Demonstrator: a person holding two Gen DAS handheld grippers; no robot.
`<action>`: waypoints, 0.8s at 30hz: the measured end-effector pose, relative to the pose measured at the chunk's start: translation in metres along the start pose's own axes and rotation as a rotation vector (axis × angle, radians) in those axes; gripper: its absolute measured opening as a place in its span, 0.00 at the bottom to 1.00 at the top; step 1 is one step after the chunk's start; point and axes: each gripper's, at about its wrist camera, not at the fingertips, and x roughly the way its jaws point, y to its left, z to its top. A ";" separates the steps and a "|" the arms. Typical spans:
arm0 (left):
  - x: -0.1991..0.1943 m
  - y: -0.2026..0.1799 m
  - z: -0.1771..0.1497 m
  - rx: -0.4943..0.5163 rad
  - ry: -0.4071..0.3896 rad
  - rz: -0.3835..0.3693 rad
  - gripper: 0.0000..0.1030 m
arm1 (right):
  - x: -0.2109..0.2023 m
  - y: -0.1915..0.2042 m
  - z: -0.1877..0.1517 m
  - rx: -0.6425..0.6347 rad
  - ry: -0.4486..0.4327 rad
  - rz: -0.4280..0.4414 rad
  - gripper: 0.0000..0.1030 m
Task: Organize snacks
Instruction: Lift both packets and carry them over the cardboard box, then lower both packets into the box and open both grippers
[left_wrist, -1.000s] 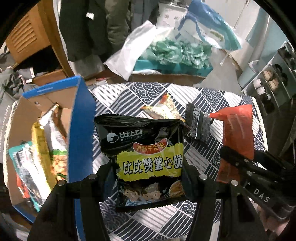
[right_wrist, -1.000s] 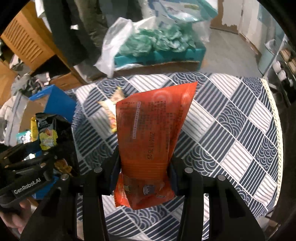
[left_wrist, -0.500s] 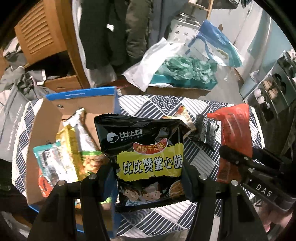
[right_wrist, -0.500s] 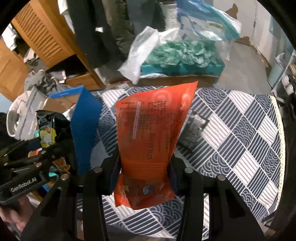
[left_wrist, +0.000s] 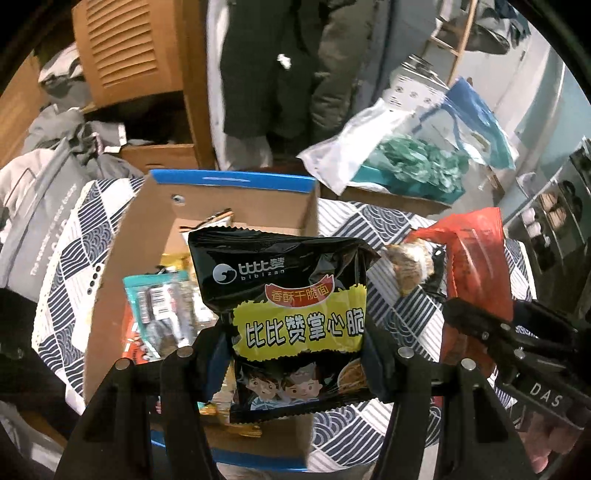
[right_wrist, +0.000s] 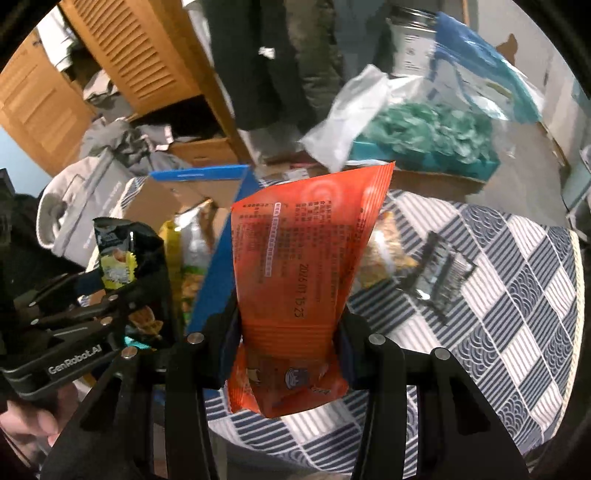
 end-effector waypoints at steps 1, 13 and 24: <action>-0.001 0.005 0.000 -0.006 -0.003 0.001 0.60 | 0.002 0.006 0.001 -0.009 0.004 0.002 0.43; 0.005 0.063 -0.009 -0.092 0.007 0.010 0.60 | 0.031 0.064 0.016 -0.077 0.043 0.046 0.43; 0.021 0.108 -0.018 -0.162 0.052 0.028 0.60 | 0.063 0.103 0.027 -0.099 0.091 0.089 0.43</action>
